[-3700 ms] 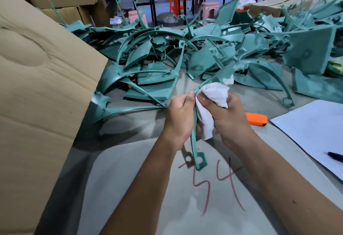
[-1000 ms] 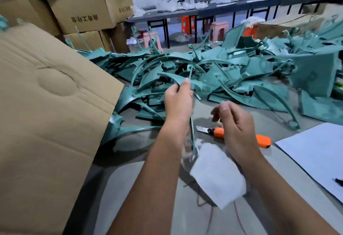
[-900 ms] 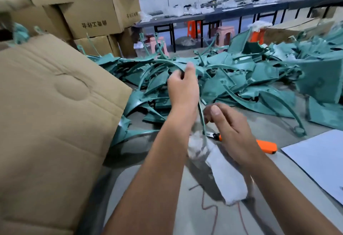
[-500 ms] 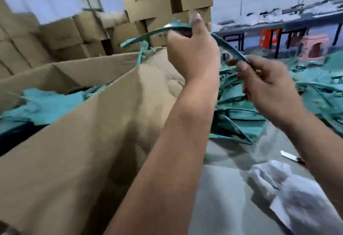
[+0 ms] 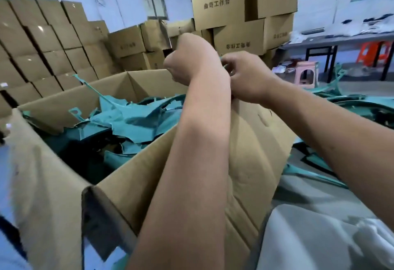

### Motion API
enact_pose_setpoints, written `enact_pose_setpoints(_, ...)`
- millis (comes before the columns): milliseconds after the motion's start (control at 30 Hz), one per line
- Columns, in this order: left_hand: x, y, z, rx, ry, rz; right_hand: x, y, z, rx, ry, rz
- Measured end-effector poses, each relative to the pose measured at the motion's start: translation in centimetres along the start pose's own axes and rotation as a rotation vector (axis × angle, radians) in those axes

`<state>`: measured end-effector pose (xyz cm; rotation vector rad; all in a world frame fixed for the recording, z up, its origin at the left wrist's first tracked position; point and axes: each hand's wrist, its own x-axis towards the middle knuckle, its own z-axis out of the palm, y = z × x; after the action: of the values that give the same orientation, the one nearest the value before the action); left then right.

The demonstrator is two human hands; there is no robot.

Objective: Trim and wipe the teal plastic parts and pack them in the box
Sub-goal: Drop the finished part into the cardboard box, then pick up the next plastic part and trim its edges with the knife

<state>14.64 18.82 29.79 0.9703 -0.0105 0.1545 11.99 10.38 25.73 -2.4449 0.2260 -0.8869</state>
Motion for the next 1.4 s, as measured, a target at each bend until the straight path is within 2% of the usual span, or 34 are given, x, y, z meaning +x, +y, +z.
enact_pose_setpoints(100,-0.8,-2.0,0.3,0.071,-0.056,0.032,-1.8,1.4,0.6,0.139,0.147,-0.034)
enact_pose_setpoints(167,-2.7,-4.9,0.4,0.134,-0.129,0.236,-4.2,3.2,0.7,0.272,0.297,0.015)
enact_pose_setpoints(233,-5.5,-8.4,0.1,0.256,-0.318,0.483,-7.4,6.3,0.7,0.278,0.368,0.136)
enact_pose_setpoints(300,-8.0,-12.3,-0.6,0.402,-0.529,0.581,-11.0,9.9,0.9,0.194,0.333,0.303)
enact_pose_setpoints(367,-9.6,-16.5,-1.0,0.577,-0.675,0.481,-14.3,13.7,1.1,0.081,0.262,0.481)
enact_pose_setpoints(467,-11.1,-22.4,-2.1,1.052,-0.916,0.287,-18.5,18.8,0.6,-0.139,0.205,0.680)
enact_pose_setpoints(533,-12.0,-25.6,-3.0,1.323,-1.047,0.283,-20.5,21.1,-0.2,-0.273,0.200,0.765)
enact_pose_setpoints(667,-13.0,-28.6,-3.2,1.485,-1.119,0.301,-22.2,24.1,-1.1,-0.368,0.063,0.821)
enact_pose_setpoints(767,-13.5,-28.8,-2.0,1.535,-1.365,0.249,-21.9,24.3,-1.0,-0.398,-0.024,0.687)
enact_pose_setpoints(833,-13.6,-28.7,-1.8,1.555,-1.493,0.295,-21.7,24.3,-1.3,-0.450,-0.020,0.661)
enact_pose_setpoints(967,-12.8,-29.0,-2.5,1.602,-1.490,0.585,-22.0,24.9,-1.6,-0.577,-0.033,0.616)
enact_pose_setpoints(1033,-12.4,-29.4,-2.7,1.725,-1.362,0.747,-22.2,25.3,-1.7,-0.588,-0.018,0.614)
enact_pose_setpoints(1100,-12.2,-29.5,-3.0,1.766,-1.258,0.793,-22.3,25.4,-2.0,-0.602,0.027,0.627)
enact_pose_setpoints(1167,-12.3,-29.5,-3.3,1.690,-1.240,0.866,-22.4,25.3,-2.3,-0.490,0.133,0.614)
enact_pose_setpoints(1267,-13.1,-28.1,-2.6,1.462,-1.221,0.941,-22.6,24.3,-3.4,-0.073,0.345,0.426)
enact_pose_setpoints(1400,-14.5,-25.4,0.3,1.237,-1.281,1.003,-23.7,23.8,-5.6,-0.216,0.506,0.246)
